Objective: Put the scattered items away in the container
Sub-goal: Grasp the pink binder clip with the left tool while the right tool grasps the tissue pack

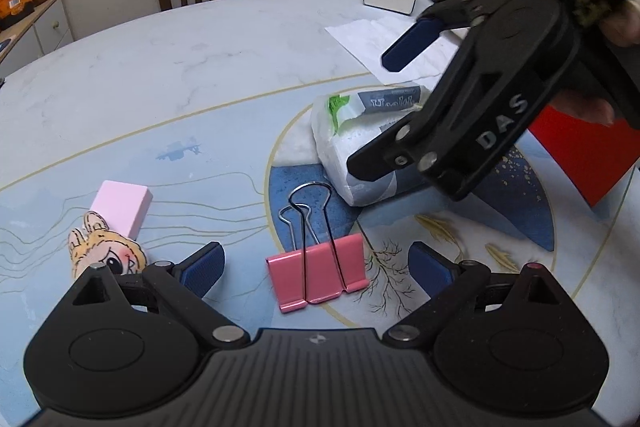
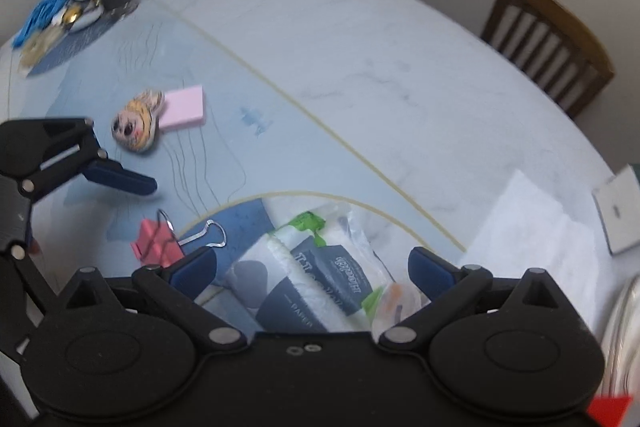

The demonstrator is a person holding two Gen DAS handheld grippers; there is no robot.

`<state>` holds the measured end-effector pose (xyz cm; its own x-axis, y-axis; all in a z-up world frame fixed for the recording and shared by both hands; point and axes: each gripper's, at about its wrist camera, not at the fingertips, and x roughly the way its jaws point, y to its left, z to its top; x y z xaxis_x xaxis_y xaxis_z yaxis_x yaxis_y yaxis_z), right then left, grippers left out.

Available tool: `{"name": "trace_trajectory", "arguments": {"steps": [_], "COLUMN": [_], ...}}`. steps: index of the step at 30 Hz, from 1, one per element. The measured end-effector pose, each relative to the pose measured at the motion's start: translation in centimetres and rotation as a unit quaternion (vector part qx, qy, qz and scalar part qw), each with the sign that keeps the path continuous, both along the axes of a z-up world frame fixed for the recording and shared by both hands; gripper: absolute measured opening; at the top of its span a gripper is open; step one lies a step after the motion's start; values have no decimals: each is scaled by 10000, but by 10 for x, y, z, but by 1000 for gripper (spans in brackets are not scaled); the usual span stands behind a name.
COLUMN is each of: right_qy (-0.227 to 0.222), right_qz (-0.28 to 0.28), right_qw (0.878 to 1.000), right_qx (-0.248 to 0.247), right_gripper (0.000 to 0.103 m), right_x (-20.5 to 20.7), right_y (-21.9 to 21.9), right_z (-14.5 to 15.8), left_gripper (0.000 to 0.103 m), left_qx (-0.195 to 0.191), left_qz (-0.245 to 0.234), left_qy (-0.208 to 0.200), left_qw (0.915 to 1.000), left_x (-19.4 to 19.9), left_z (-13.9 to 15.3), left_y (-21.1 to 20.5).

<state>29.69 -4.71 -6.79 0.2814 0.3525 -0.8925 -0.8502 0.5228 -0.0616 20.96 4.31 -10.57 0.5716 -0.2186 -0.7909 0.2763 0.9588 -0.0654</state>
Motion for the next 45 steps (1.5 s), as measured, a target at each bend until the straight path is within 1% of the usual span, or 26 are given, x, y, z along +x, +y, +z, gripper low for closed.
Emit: {"name": "trace_trajectory", "arguments": {"steps": [6,11,15,18,20,26,31,35,36,37,39,45], "right_qy": [263,424,547,479,452,396,356,336,329,321,302,211], "right_qz": [143,224,315,386,398,276,33,-208,-272,-338,-477,-960], "right_qw": [9995,9988,9980,9981,9982,9988,9993,9992,9991,9989,9984,9952], "right_qx": [-21,81,84,-54,-26,15,70,67,64,61,56,22], "right_gripper": [102,102,103,102,103,99,92,86,83,82,76,64], "right_x": [16,20,18,14,11,5,2,-2,-2,-4,-6,-16], "right_y": [-2,-7,-7,-8,-9,-14,-21,-27,-28,-29,-31,-38], "right_z": [-20,-25,-30,-36,-36,-34,-31,-30,-29,-30,-29,-26], "left_gripper": [98,98,94,92,89,81,71,58,56,56,53,53], "left_qx": [-33,-54,-24,29,82,249,337,328,322,305,301,244], "left_qz": [50,89,124,124,121,124,233,274,292,303,314,337], "left_qy": [44,93,74,41,6,-64,-129,-204,-218,-220,-230,-244], "left_qw": [10000,9999,9999,9999,9999,9996,9991,9989,9988,9988,9988,9988], "left_x": [3,4,5,4,3,2,0,0,0,1,0,-1], "left_z": [-3,-7,-8,-8,-9,-8,-7,-6,-6,-6,-6,-6], "left_y": [-3,-3,-3,-5,-8,-12,-12,-11,-11,-10,-10,-7]}}
